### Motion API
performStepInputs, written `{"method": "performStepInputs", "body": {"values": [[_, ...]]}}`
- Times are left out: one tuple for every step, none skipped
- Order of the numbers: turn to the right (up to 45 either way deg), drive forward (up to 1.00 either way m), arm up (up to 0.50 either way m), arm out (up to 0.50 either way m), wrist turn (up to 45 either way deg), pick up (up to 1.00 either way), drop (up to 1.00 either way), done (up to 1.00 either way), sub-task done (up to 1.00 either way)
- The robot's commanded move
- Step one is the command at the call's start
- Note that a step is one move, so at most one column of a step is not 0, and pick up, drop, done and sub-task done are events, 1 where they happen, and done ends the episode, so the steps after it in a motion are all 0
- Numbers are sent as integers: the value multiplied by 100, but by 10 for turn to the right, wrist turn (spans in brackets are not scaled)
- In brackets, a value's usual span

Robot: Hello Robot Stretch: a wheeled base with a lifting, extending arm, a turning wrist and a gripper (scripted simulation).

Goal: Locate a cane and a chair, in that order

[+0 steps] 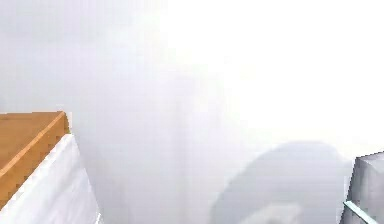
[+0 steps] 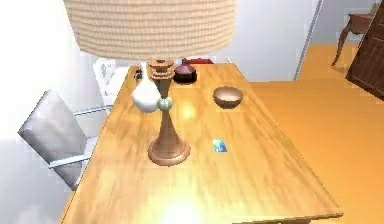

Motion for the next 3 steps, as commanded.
{"method": "performStepInputs", "body": {"values": [[450, 0, 0, 0, 0, 0, 0, 0, 0], [180, 0, 0, 0, 0, 0, 0, 0, 0], [0, 0, 0, 0, 0, 0, 0, 100, 0]]}}
